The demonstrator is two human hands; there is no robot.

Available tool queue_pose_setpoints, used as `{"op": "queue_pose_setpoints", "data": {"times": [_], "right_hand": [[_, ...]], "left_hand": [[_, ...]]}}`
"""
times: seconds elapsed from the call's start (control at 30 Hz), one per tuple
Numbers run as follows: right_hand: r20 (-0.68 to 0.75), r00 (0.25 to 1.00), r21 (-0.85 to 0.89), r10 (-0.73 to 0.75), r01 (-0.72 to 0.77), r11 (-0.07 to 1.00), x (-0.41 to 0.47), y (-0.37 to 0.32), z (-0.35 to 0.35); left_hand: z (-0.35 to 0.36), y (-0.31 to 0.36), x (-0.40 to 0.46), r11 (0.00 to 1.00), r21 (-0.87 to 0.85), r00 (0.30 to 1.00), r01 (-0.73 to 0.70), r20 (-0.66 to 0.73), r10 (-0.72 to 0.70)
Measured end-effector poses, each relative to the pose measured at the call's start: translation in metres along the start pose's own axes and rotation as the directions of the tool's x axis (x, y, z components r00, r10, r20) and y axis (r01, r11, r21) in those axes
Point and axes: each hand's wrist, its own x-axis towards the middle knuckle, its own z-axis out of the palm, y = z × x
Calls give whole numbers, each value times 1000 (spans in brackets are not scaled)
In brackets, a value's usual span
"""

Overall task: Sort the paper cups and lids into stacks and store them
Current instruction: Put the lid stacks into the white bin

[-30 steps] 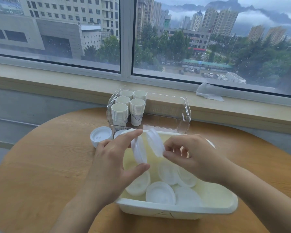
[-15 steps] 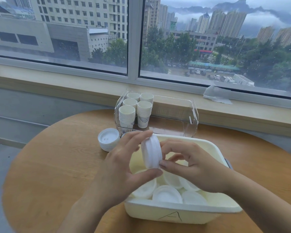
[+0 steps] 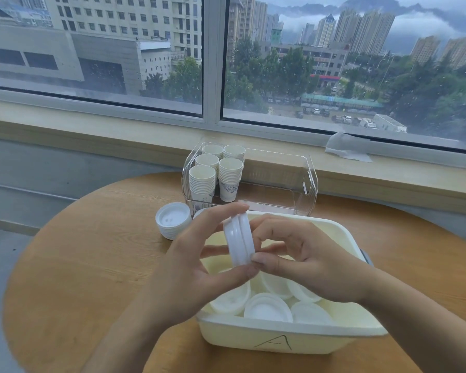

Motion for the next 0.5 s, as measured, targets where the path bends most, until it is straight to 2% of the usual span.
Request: {"op": "queue_pose_setpoints", "data": {"times": [0.13, 0.2, 0.33, 0.5], "right_hand": [[-101, 995, -1, 20, -21, 1000, 2, 3, 2], [-138, 986, 28, 89, -86, 996, 3, 4, 2], [-84, 978, 146, 189, -176, 974, 5, 3, 1], [-55, 985, 207, 166, -151, 967, 7, -1, -2]], "left_hand": [[0, 0, -1, 999, 21, 998, -50, -42, 51], [0, 2, -1, 997, 26, 996, -74, -45, 75], [2, 5, -1, 994, 16, 994, -107, -18, 107], [0, 3, -1, 997, -35, 997, -76, -13, 75]]}}
